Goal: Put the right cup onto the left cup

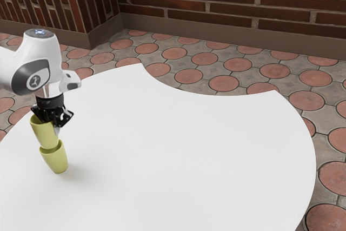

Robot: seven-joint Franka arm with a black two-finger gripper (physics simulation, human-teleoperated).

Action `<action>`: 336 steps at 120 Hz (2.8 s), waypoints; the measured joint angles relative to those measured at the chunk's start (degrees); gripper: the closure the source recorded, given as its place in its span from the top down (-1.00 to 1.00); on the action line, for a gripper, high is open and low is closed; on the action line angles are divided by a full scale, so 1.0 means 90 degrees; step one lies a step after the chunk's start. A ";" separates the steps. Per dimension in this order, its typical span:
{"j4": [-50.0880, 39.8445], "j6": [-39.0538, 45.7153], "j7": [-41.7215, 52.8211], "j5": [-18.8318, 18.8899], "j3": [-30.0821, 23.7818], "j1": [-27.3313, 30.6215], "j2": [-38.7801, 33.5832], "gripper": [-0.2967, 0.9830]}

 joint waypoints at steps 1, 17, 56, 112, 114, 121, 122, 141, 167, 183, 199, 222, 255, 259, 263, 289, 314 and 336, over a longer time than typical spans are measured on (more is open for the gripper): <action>-0.0008 0.0007 -0.0002 -0.0001 0.0000 0.0001 0.0001 -0.69; -0.0058 0.0104 -0.0037 -0.0007 0.0004 0.0000 0.0023 -0.69; -0.0076 0.0220 -0.0098 -0.0015 0.0008 0.0011 0.0158 -0.69; -0.0154 0.0336 -0.0145 -0.0030 0.0028 0.0010 0.0230 -0.69; -0.0154 0.0337 -0.0146 -0.0030 0.0028 0.0010 0.0231 -0.69; -0.0154 0.0351 -0.0149 -0.0030 0.0029 0.0011 0.0237 -0.69; -0.0154 0.0353 -0.0150 -0.0030 0.0029 0.0011 0.0241 -0.69; -0.0154 0.0387 -0.0154 -0.0035 0.0029 0.0020 0.0292 -0.65; -0.0147 0.0419 -0.0094 -0.0081 0.0028 0.0023 0.0322 0.04; -0.0145 0.0458 -0.0065 -0.0088 0.0028 0.0022 0.0343 0.27; -0.0145 0.0500 -0.0042 -0.0090 0.0028 0.0022 0.0380 0.40; -0.0145 0.0556 -0.0018 -0.0092 0.0024 0.0016 0.0397 0.48; -0.0145 0.0583 0.0004 -0.0093 0.0024 0.0012 0.0389 0.52; -0.0145 0.0584 0.0006 -0.0093 0.0021 0.0013 0.0389 0.52; -0.0145 0.0585 0.0008 -0.0093 0.0023 0.0012 0.0388 0.52; -0.0104 0.0560 0.0024 -0.0093 -0.0011 -0.0001 0.0224 0.53; 0.0298 0.0278 0.0045 -0.0118 -0.0135 -0.0008 0.0000 0.54; 0.1854 -0.0726 0.0060 -0.0667 -0.0716 0.0000 0.0094 0.54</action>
